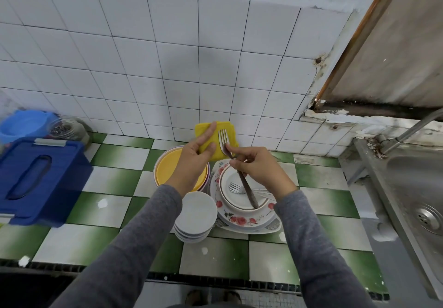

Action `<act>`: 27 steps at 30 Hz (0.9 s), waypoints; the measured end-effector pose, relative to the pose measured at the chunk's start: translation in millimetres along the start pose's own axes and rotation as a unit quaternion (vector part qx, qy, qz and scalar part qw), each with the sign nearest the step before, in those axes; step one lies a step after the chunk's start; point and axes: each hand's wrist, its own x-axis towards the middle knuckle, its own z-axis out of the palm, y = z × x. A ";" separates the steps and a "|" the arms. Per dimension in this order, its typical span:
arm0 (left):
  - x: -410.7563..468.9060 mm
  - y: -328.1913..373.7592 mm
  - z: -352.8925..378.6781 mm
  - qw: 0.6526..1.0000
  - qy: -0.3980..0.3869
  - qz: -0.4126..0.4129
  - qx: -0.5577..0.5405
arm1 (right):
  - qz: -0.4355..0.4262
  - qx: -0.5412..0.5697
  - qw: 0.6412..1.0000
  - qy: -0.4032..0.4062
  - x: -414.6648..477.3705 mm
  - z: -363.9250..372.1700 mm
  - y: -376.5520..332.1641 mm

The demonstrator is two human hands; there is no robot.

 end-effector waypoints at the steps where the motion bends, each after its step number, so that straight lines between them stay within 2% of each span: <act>1: -0.9 -1.1 0.3 1.000 -0.009 -0.003 0.002 | -0.002 0.012 1.000 0.008 0.4 1.4 -0.9; 7: -0.2 1.5 2.6 0.999 -0.045 -0.025 -0.016 | -0.037 0.145 0.988 0.035 -2.6 5.3 -6.4; 13: 2.0 7.7 12.8 0.997 -0.066 -0.035 -0.006 | -0.051 0.200 0.973 0.107 -17.8 4.4 -5.8; 19: 8.1 -1.9 51.5 0.989 -0.139 -0.057 -0.004 | -0.074 0.198 0.958 0.194 -54.8 -31.6 4.5; 23: 4.5 -6.7 101.0 0.983 -0.176 -0.059 0.001 | -0.070 0.192 0.943 0.263 -94.7 -67.3 18.1; 27: -11.0 -10.1 158.2 0.966 -0.253 -0.058 0.011 | -0.069 0.201 0.921 0.328 -146.4 -106.5 27.3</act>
